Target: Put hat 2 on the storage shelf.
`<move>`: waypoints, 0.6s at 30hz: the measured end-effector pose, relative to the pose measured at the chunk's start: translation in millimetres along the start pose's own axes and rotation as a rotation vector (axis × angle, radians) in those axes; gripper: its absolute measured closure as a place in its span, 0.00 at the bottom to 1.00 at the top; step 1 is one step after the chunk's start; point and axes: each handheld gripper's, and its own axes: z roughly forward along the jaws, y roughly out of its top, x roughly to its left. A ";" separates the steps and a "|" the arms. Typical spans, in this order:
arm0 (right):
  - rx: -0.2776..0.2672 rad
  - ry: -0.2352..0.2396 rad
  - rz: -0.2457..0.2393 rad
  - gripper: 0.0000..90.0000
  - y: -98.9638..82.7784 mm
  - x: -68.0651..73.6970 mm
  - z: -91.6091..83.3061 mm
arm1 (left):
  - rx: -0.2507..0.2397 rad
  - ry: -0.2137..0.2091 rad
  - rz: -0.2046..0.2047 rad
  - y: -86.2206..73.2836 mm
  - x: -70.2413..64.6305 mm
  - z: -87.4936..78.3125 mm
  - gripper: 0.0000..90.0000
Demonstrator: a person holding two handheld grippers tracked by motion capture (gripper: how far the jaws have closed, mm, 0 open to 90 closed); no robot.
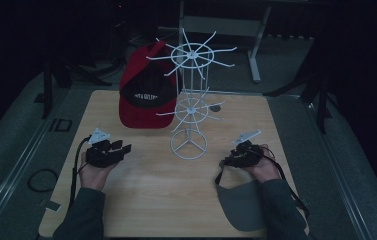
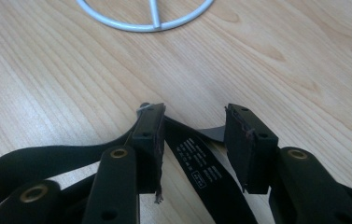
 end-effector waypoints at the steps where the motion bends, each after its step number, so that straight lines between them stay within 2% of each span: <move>1: 0.005 0.001 -0.005 0.63 0.4 0.1 1.0 | -0.001 0.001 0.000 0.1 0.2 -0.1 0.62; 4: 0.035 0.012 -0.031 0.61 0.9 1.4 3.1 | -0.003 0.004 -0.003 0.2 0.8 -0.4 0.62; 11: 0.066 0.027 -0.081 0.59 1.4 5.5 3.9 | -0.002 0.002 -0.004 0.1 0.4 0.3 0.62; 18: 0.099 0.008 -0.130 0.58 5.8 7.3 7.3 | -0.002 0.003 -0.005 0.2 0.8 0.0 0.61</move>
